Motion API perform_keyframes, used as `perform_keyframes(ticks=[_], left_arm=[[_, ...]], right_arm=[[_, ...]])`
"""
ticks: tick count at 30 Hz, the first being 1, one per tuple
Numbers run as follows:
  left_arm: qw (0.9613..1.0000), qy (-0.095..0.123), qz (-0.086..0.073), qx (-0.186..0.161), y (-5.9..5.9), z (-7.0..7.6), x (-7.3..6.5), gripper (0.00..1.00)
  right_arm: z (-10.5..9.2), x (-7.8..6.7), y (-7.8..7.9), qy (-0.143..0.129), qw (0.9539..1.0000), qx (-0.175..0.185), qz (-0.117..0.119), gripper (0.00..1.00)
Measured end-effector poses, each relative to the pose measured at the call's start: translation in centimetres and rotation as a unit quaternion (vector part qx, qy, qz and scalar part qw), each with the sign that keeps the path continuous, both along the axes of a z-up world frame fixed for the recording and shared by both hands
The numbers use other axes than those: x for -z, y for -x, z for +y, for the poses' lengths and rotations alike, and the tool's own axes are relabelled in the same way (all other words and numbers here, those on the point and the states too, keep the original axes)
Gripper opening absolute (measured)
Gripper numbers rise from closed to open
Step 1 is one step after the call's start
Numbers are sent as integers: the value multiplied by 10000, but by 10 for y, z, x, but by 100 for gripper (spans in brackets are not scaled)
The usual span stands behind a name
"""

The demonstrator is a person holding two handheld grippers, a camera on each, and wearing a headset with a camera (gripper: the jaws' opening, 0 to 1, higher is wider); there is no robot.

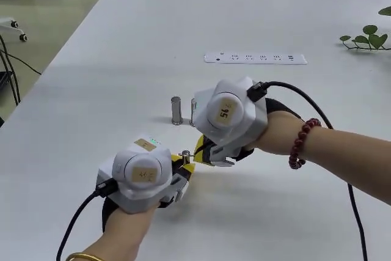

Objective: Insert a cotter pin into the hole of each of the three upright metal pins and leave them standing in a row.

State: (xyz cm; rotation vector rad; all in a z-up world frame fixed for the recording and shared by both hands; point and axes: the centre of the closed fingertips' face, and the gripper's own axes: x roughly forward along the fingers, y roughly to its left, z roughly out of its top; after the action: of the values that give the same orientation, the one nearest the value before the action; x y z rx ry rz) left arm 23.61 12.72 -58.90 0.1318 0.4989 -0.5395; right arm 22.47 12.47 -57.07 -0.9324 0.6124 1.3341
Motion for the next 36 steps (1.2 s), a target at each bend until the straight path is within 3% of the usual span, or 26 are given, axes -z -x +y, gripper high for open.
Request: perform_keyframes(ticks=[8, 14, 22, 36], left_arm=[[10000, -37, 26, -48, 1, -1, 2, 6], [10000, -47, 29, -60, 1, -1, 2, 6], [10000, -55, 30, -65, 1, -1, 2, 6], [9999, -58, 33, -89, 1, 0, 2, 6]], right_arm=[[3, 0, 0, -163, 9998, -21, -58, 0], [-1, -5, 0, -448, 9982, 340, 216, 6], [-7, -9, 2, -473, 9978, 401, 220, 0], [-1, -9, 3, -510, 9975, 427, 252, 0]])
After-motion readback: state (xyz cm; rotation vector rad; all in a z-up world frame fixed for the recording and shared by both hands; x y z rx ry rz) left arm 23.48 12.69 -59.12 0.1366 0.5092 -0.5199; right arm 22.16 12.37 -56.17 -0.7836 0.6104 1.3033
